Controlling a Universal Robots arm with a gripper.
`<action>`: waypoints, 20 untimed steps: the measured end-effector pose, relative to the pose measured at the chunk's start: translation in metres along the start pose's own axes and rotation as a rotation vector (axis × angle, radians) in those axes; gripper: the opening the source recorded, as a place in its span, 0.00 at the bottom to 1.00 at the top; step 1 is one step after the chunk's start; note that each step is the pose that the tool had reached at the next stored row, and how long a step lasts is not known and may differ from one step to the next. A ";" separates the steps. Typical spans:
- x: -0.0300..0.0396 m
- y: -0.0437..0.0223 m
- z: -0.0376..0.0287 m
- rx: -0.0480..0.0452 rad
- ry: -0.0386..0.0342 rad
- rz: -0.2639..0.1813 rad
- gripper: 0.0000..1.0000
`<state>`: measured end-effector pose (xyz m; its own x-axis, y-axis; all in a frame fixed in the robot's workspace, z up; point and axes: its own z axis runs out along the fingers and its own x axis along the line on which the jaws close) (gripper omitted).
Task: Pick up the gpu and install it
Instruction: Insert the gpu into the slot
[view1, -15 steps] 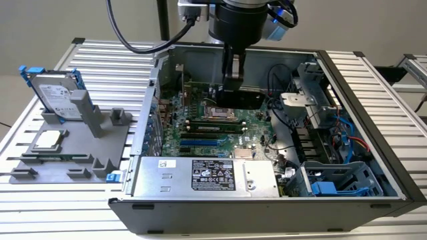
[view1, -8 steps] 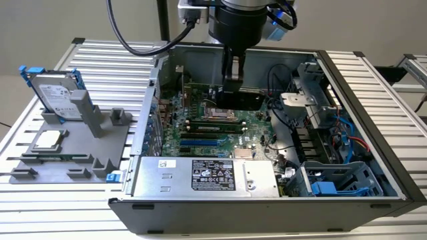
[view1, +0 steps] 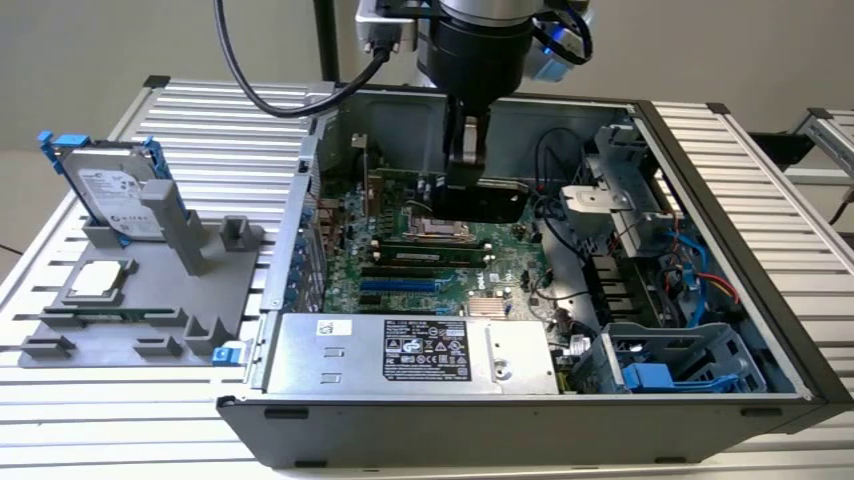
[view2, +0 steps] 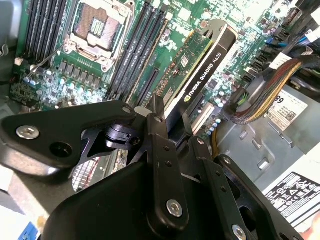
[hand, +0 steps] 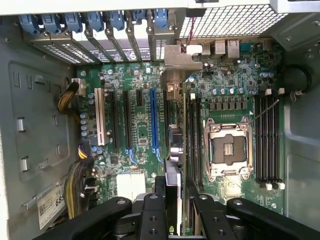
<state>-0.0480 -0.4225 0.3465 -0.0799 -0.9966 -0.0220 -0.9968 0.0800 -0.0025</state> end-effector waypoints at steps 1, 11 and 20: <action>0.0000 0.0000 0.0004 0.0000 0.0000 0.000 0.00; 0.0001 0.0000 0.0042 0.0000 0.0000 0.000 0.00; 0.0001 0.0000 0.0071 0.0000 0.0000 0.000 0.00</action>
<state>-0.0480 -0.4225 0.3395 -0.0800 -0.9966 -0.0219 -0.9968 0.0800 -0.0025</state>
